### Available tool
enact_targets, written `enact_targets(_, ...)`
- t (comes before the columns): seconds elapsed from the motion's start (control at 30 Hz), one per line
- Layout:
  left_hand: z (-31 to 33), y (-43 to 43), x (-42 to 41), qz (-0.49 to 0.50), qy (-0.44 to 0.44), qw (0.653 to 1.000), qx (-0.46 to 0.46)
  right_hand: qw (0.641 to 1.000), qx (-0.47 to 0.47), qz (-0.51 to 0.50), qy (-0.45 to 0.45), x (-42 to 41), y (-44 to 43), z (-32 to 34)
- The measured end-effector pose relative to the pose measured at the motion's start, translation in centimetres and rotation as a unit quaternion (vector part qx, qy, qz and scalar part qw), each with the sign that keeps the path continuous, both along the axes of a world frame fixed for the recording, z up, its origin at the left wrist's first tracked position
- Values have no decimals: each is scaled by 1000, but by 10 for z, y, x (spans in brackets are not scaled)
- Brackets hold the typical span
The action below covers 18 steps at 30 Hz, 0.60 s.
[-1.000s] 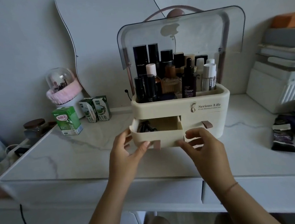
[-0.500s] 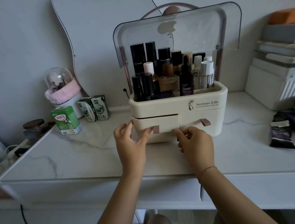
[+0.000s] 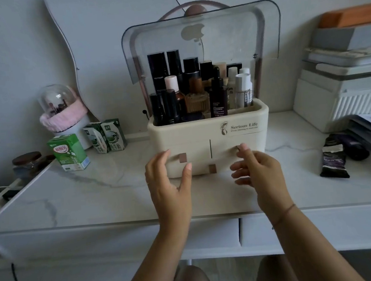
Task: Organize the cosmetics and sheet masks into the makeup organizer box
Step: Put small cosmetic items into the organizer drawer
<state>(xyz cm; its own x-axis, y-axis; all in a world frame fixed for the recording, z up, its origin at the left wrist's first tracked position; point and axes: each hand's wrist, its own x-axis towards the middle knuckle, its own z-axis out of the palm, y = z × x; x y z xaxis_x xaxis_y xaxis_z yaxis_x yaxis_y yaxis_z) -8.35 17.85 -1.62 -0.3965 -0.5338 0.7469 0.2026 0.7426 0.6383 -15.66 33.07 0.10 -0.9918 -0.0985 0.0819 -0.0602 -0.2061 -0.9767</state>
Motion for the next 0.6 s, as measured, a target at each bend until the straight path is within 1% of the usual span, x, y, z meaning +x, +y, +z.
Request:
enact_targets(0.07,0,16,0,-31,4,999,-27,1000,1,-9,-4,-5,5,8)
enact_targets(0.17,2,35,-4,-79,-19,996,-39,999,38,-13,15,-3,9,11)
enact_targets(0.33,10,50,-7,-127,-46,991,-18,996,68,9,48,30,28,5)
enact_targets(0.43,13,56,-7,-156,-41,986,-36,993,87,29,79,52,41,1)
enact_targets(0.47,14,57,-6,-163,-41,985,-42,990,101,10,102,57,46,0)
enact_targets(0.53,14,60,-4,-172,-41,983,-44,976,143,-80,143,56,57,-2)
enact_targets(0.57,13,60,-3,-172,-38,984,-41,968,159,-122,150,53,61,-2)
enact_targets(0.6,13,60,-2,-169,-35,984,-37,967,161,-135,146,48,64,-1)
